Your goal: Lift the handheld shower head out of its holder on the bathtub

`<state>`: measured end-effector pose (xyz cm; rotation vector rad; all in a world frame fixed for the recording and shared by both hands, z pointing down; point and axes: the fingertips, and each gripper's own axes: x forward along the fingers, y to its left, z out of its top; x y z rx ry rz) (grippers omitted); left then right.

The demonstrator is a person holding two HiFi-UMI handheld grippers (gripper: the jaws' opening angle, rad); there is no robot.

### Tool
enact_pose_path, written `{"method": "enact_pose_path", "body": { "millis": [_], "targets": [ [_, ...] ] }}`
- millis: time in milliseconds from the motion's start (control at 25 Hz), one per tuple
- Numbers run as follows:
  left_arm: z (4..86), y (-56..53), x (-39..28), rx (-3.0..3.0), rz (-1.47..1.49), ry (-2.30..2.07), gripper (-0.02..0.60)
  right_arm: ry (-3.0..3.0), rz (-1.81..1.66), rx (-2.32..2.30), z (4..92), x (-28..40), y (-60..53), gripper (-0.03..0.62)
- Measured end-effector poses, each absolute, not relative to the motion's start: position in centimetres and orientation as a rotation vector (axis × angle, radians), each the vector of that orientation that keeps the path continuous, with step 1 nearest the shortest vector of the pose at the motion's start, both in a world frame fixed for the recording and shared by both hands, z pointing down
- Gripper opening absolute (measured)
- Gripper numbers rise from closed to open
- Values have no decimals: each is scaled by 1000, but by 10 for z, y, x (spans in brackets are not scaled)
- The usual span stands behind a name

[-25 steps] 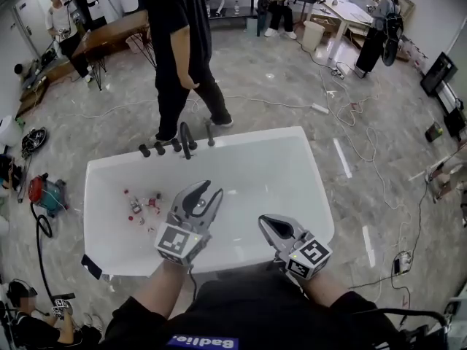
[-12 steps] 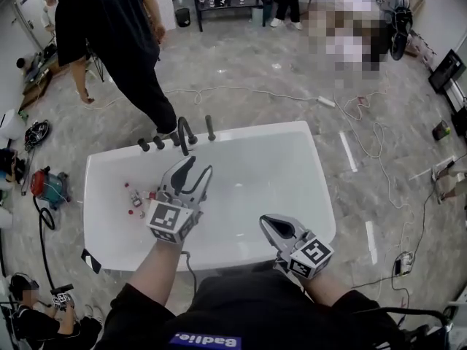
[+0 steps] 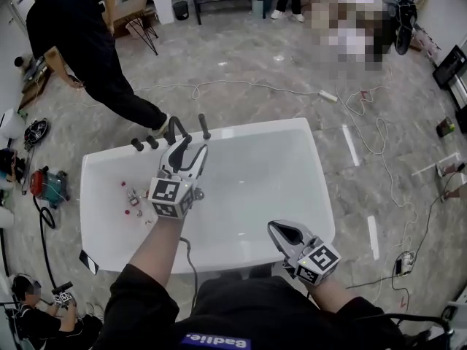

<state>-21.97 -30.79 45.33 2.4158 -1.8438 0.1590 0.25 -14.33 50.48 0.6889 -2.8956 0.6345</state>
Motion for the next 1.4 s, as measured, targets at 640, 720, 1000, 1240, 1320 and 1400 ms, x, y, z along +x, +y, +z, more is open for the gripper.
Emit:
{"method": "enact_pose_path", "body": {
  "millis": [640,720,1000,1240,1320,1400],
  "targets": [
    [594,-428,-259,2204,340,-1858,189,-2822,745,751,545,15,-167,2],
    [610,-441,-265,2180,362,-1866,189,-2805,758,763,553,15,-167,2],
    [655,-480,-286,2121,405,-1878,189,-2762,815,807,578,14,-173,2],
    [687,-503,-297,2089,457,-1873,189,-2751,850,842,591,13,-178,2],
    [695,-510,-300,2080,469,-1874,189,-2740,864,855,596,14,-178,2],
    [704,-516,-304,2058,473,-1877,189,-2724,877,872,600,18,-178,2]
  ]
}}
